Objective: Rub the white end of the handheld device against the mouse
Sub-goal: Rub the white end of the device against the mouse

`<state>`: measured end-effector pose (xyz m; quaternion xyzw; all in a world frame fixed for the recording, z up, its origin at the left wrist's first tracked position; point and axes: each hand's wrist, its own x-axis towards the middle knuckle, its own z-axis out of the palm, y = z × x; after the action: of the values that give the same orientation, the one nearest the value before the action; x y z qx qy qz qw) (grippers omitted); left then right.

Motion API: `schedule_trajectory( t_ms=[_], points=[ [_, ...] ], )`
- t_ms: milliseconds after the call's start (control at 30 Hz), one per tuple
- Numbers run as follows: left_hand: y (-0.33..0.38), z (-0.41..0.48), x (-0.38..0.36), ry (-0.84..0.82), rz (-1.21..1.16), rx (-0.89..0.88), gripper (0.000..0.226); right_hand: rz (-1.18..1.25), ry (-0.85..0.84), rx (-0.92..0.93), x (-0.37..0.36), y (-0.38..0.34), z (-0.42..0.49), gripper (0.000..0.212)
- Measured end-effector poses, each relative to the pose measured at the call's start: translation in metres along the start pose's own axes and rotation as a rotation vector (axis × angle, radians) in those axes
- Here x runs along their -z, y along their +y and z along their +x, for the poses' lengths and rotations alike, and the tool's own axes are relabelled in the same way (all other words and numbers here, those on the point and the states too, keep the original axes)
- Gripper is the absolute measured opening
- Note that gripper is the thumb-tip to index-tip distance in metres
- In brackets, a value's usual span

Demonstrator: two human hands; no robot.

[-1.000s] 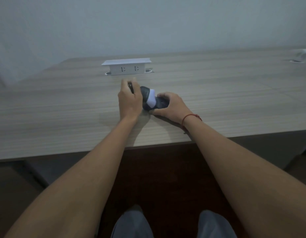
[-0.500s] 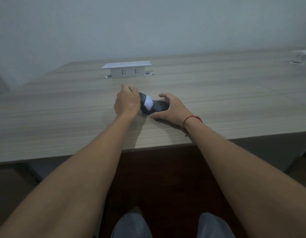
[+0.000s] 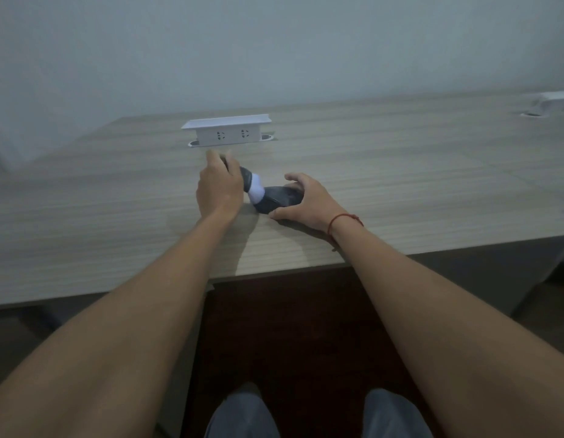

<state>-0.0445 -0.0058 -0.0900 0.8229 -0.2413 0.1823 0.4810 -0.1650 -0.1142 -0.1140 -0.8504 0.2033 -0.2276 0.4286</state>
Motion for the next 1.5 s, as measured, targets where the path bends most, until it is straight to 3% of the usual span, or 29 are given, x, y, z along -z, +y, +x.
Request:
schedule_trajectory(
  t_ms=[100,200,300,467,633,767,933,1033,1133,1333,1433,1500],
  points=[
    [0.003,-0.003,-0.002,-0.018,-0.082,-0.084,0.034,-0.009,0.000,0.000,0.000,-0.001,0.000,0.090],
    [-0.005,-0.005,-0.003,-0.002,0.106,-0.001,0.035,-0.015,0.000,0.004,0.000,-0.001,-0.002,0.090],
    [-0.017,-0.004,0.003,0.051,0.184,-0.032,0.034,-0.019,0.005,0.006,0.000,-0.001,-0.001,0.090],
    [-0.009,-0.005,0.000,-0.016,0.006,-0.141,0.034,-0.011,-0.009,-0.001,-0.001,-0.001,0.001,0.091],
    [-0.015,0.004,-0.002,0.017,0.140,-0.013,0.034,-0.011,-0.005,0.003,0.000,-0.001,0.000,0.091],
    [-0.017,0.003,-0.006,0.022,-0.056,0.025,0.036,-0.002,-0.010,0.002,-0.001,0.001,0.000,0.091],
    [-0.019,0.008,-0.006,-0.134,-0.215,0.085,0.026,0.001,0.006,-0.003,0.000,0.004,0.002,0.090],
    [-0.021,0.010,-0.006,-0.155,-0.314,0.128,0.032,0.004,0.030,0.002,-0.002,0.003,0.004,0.085],
    [-0.017,-0.002,-0.011,-0.214,-0.226,0.096,0.036,-0.026,0.070,0.038,-0.003,0.002,0.002,0.078],
    [-0.010,-0.010,-0.008,-0.050,0.074,0.213,0.040,0.063,0.087,0.007,-0.004,-0.001,0.001,0.048],
    [-0.015,-0.009,-0.009,-0.115,0.098,0.196,0.039,0.003,0.135,0.034,-0.006,0.001,0.005,0.044],
    [-0.018,-0.005,-0.013,-0.251,0.083,0.121,0.037,-0.051,0.144,0.052,-0.006,0.003,0.008,0.041]
  ],
)
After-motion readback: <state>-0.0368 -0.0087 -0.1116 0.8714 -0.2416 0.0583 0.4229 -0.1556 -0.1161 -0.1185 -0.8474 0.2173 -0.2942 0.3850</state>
